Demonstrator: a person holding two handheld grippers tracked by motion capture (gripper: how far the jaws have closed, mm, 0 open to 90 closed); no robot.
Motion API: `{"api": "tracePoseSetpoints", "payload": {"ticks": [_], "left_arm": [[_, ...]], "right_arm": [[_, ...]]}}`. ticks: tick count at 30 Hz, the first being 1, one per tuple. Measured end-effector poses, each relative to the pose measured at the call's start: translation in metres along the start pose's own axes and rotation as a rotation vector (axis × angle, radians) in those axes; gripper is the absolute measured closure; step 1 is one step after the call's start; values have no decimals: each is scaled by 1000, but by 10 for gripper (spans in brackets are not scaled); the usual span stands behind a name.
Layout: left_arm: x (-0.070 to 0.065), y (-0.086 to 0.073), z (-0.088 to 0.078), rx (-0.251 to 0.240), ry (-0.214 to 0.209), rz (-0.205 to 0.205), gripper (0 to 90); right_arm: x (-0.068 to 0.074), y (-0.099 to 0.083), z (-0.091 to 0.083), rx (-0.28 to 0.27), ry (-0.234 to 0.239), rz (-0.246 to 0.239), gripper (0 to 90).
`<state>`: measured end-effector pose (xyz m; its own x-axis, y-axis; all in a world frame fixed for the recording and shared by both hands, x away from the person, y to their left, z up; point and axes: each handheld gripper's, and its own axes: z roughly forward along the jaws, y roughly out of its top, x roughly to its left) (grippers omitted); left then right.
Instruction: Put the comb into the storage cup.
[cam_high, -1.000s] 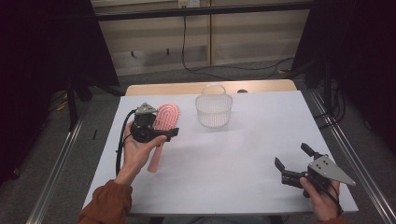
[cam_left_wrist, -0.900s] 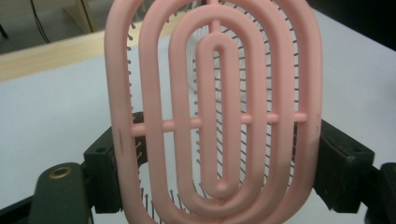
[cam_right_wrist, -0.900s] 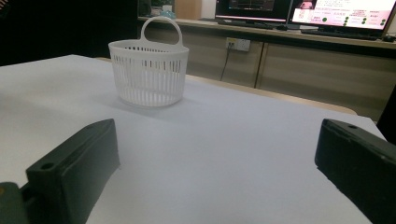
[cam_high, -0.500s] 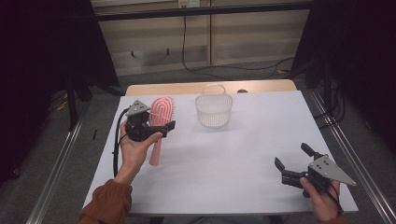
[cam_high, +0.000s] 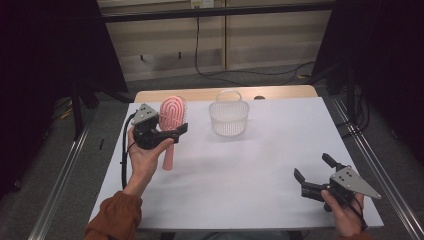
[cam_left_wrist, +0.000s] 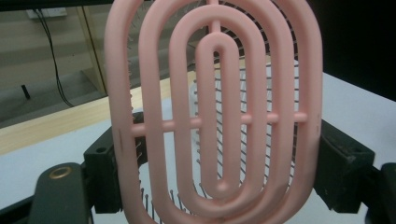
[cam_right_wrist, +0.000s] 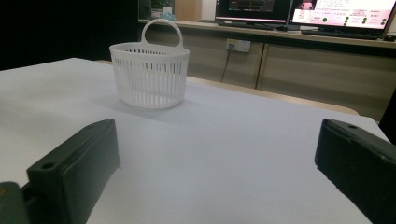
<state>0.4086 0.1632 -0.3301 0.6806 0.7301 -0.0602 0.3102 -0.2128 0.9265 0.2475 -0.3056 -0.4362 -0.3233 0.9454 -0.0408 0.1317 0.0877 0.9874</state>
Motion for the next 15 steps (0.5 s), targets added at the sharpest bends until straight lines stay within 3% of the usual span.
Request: {"api": "tracePoseSetpoints", "payload": {"ticks": [8,13,15], "left_arm": [[-2,4,3,-24,-15,23,204],[-9,6,7,-106,-37,74,204],[-10,7,9,-124,-46,73,204]], "right_arm": [[0,0,0,0,0,-1,0],[0,0,0,3,-2,-3,0],[0,0,0,3,-3,-3,0]]}}
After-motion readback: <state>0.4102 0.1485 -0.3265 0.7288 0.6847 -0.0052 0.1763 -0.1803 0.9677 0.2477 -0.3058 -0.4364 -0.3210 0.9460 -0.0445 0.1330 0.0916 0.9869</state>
